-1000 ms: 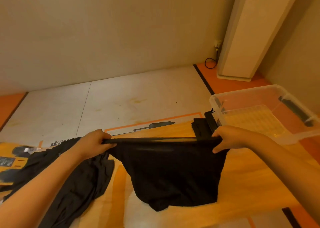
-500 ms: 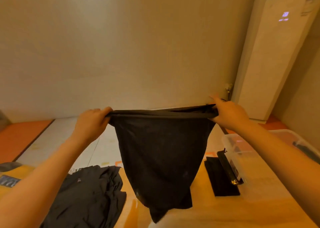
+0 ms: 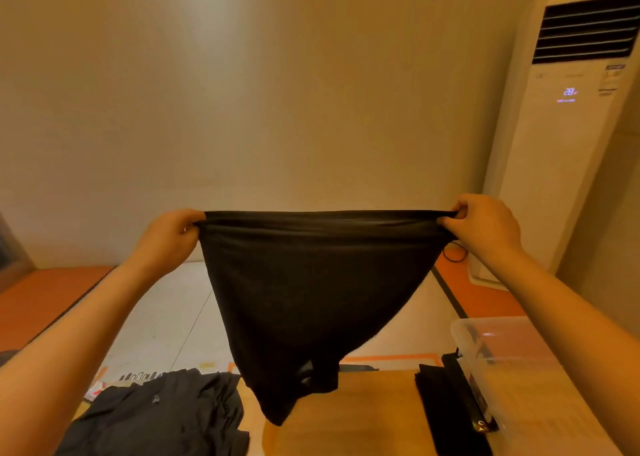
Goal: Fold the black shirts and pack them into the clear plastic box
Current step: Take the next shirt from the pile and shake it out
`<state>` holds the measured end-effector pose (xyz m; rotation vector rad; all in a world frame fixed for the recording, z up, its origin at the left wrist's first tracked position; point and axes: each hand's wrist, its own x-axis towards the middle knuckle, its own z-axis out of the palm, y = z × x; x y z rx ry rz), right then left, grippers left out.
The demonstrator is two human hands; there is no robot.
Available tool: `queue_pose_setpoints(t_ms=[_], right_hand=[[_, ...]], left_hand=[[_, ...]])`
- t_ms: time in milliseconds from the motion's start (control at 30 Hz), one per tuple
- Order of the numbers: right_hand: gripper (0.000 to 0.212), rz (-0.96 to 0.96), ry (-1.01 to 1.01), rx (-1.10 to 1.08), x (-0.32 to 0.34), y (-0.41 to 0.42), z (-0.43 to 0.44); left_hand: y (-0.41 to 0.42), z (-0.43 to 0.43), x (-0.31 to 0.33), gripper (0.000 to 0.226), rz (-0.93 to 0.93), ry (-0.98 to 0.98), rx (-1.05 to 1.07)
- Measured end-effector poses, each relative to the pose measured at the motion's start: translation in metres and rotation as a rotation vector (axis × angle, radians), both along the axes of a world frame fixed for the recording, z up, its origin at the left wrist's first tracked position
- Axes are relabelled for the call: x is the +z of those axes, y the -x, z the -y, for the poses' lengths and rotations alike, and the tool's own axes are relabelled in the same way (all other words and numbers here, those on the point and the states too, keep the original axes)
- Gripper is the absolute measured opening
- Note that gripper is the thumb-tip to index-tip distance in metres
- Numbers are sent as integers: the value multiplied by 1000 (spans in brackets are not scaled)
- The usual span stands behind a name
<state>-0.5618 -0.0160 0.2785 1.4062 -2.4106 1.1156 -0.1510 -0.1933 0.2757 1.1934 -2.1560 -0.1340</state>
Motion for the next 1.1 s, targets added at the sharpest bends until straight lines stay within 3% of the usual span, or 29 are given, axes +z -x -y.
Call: queue_pose_setpoints(t_ms=[300, 467, 633, 733, 933, 1033, 1100], right_hand=[[14, -7, 109, 1, 8, -7, 6], [19, 271, 93, 86, 3, 0, 19], [18, 655, 132, 109, -7, -3, 32], [19, 776, 145, 85, -12, 0, 42], [18, 975, 232, 113, -7, 13, 58], [8, 1014, 337, 173, 13, 20, 68], [12, 1016, 459, 215, 34, 23, 73]], left_hand=[[25, -5, -3, 35, -213, -143, 95], [40, 4, -2, 53, -412, -287, 171], [51, 11, -5, 8, -315, -345, 203], [56, 15, -6, 16, -316, -397, 209], [51, 32, 2, 19, -366, -252, 211], [48, 42, 24, 22, -539, -196, 250], [48, 49, 45, 25, -666, -148, 253]])
